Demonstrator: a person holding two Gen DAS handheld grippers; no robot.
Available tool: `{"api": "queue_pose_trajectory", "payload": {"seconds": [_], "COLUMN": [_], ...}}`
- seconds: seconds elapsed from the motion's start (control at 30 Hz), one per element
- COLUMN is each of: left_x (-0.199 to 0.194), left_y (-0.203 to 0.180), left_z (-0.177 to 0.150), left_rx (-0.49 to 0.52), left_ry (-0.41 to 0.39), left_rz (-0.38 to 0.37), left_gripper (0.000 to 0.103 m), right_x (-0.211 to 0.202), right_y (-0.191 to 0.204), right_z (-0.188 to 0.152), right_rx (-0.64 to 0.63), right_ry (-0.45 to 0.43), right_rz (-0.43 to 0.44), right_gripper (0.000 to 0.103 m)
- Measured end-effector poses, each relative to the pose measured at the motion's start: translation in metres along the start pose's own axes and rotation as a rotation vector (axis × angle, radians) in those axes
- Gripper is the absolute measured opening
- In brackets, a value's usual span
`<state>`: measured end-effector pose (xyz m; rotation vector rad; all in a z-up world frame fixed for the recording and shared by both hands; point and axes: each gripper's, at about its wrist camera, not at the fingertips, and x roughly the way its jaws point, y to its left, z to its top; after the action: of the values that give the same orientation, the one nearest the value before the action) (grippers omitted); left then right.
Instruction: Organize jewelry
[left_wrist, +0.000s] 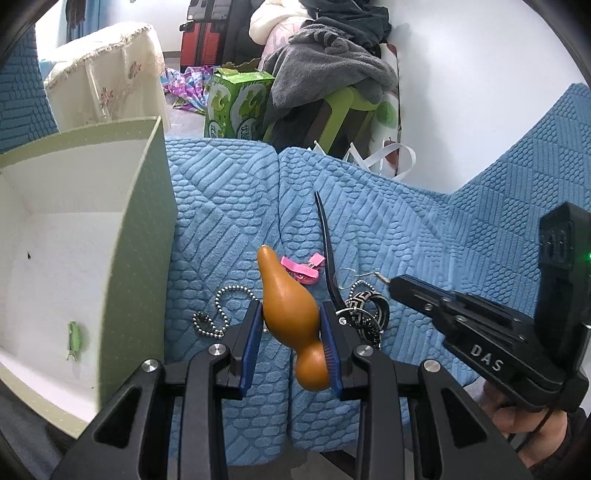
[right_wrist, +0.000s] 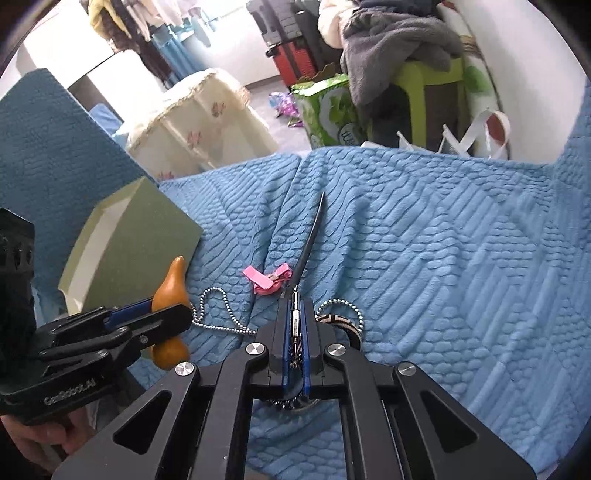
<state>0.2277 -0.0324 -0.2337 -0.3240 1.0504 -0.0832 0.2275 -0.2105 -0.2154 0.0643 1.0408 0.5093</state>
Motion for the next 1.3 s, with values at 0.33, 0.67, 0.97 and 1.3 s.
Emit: {"api": "queue_pose_trajectory", "payload": {"seconds": [0.33, 0.67, 0.97, 1.3], "left_x": [-0.054, -0.120, -0.185, -0.256], "left_y": [-0.008, -0.001, 0.007, 0.042], "left_z": [0.016, 0.029, 0.058, 0.083], "left_rx": [0.054, 0.102, 0.149, 0.142], "left_ry": [-0.040, -0.067, -0.157, -0.300], "left_rz": [-0.020, -0.037, -0.011, 0.044], "left_gripper": [0.031, 0.031, 0.031, 0.031], "right_x": [-0.061, -0.120, -0.170, -0.179], "right_y": [0.025, 0.068, 0.126, 0.199], "right_z": [0.000, 0.013, 0.057, 0.089], "right_rx": [0.023, 0.011, -0.064, -0.181], "right_ry": [-0.069, -0.137, -0.282, -0.363], "right_rz": [-0.103, -0.147, -0.137, -0.051], "right_gripper": [0.002, 0.002, 0.002, 0.002]}}
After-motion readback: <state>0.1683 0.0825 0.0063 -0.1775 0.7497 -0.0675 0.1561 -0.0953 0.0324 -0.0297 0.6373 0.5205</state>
